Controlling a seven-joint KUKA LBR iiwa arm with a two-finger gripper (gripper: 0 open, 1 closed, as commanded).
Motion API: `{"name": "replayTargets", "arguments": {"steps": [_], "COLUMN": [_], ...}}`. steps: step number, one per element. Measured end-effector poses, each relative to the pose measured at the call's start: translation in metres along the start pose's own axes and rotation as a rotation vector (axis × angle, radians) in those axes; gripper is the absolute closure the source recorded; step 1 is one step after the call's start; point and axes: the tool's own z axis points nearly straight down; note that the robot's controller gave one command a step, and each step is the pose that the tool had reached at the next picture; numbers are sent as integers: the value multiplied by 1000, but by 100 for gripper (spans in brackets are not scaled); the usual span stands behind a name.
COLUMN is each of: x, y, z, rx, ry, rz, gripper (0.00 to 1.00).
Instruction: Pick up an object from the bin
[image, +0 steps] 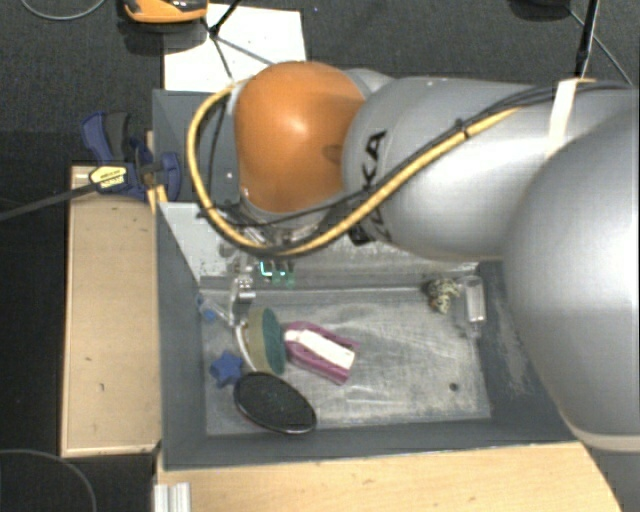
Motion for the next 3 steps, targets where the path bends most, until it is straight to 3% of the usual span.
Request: {"name": "replayTargets", "arguments": {"steps": [1, 2, 3], "x": [0, 36, 28], "y": [-4, -34, -38], "z": [125, 117, 117], "rx": [-4, -1, -3], "ry": [-13, -6, -9], "rz": [157, 338, 510], "gripper": [0, 0, 0]}}
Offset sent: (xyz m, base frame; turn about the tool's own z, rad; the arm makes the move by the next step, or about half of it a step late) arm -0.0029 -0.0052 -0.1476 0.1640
